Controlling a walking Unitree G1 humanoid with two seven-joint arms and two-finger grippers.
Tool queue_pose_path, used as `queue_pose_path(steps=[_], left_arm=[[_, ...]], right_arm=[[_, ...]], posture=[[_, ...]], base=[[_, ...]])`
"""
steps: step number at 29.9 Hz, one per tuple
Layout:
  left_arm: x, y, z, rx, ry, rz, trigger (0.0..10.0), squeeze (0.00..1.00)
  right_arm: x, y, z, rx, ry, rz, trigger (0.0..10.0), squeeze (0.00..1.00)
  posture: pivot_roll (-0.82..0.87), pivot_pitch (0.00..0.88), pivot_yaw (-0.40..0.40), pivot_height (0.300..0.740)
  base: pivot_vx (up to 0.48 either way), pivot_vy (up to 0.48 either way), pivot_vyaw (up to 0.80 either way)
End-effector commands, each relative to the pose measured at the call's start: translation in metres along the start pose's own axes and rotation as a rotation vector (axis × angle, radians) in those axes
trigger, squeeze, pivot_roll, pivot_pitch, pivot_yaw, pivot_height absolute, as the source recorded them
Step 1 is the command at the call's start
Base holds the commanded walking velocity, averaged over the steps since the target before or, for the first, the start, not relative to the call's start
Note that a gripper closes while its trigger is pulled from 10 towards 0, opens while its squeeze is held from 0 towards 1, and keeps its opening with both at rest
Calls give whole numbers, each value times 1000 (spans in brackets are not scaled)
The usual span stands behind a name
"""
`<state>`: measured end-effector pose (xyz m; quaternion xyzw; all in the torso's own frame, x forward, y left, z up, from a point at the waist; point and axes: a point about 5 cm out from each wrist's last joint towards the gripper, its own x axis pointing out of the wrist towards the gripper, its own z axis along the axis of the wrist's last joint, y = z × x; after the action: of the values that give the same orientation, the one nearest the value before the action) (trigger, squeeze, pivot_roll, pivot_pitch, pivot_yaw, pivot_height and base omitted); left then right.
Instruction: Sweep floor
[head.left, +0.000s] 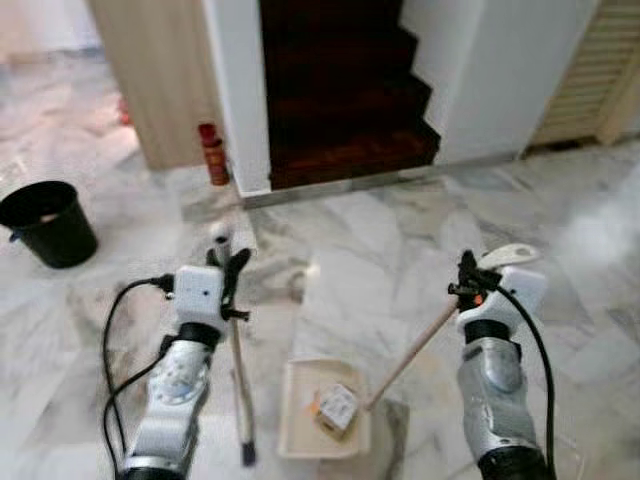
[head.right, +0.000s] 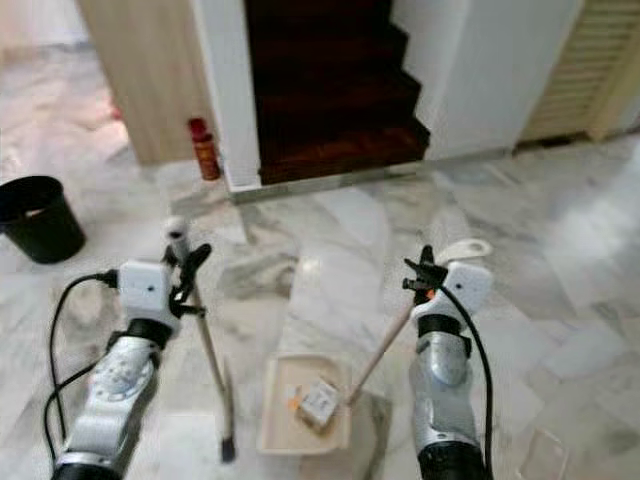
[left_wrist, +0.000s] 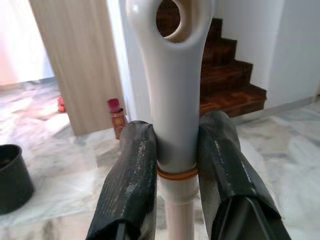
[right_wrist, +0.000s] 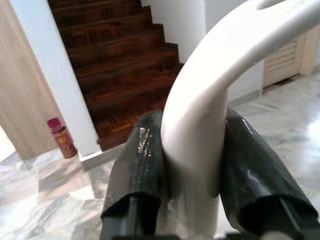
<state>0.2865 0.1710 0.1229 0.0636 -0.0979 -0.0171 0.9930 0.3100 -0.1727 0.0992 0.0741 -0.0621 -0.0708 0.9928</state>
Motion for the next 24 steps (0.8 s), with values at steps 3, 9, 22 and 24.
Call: queue_pose_path(steps=[3, 9, 22, 24], left_arm=[[3, -6, 9, 4, -38, -21, 10000, 0], [4, -7, 9, 4, -39, -24, 10000, 0], [3, -7, 9, 3, -36, -19, 10000, 0], [3, -6, 9, 3, -36, -18, 10000, 0]], right_arm=[[4, 0, 11, 33, -49, -8, 10000, 0], [4, 2, 11, 41, -47, -3, 10000, 0], [4, 2, 10, 30, -38, 4, 10000, 0], [3, 2, 9, 30, -38, 4, 10000, 0]], posture=[[87, 45, -21, 740], [88, 47, -21, 740], [92, 62, -24, 740], [93, 63, -24, 740]], base=[[0, 307, 0], [0, 303, 455], [0, 302, 279], [0, 302, 650]])
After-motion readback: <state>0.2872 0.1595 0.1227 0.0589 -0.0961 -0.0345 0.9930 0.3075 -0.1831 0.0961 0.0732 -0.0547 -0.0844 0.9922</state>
